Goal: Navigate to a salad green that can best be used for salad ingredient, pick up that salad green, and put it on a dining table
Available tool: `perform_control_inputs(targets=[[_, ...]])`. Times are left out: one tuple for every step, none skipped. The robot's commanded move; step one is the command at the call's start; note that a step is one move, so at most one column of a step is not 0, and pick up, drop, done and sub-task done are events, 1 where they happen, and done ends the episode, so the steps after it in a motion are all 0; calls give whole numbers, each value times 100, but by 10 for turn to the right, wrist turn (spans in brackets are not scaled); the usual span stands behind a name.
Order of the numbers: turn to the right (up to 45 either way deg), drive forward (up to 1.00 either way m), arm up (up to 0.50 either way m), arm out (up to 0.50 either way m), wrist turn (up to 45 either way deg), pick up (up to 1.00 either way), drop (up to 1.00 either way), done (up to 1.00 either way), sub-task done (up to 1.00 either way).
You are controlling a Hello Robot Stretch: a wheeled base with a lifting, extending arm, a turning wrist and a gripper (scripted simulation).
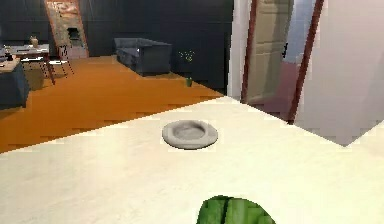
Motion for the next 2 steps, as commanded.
perform_control_inputs(targets=[[450, 0, 0, 0, 0, 0, 0, 0, 0], [450, 0, 0, 0, 0, 0, 0, 0, 0]])
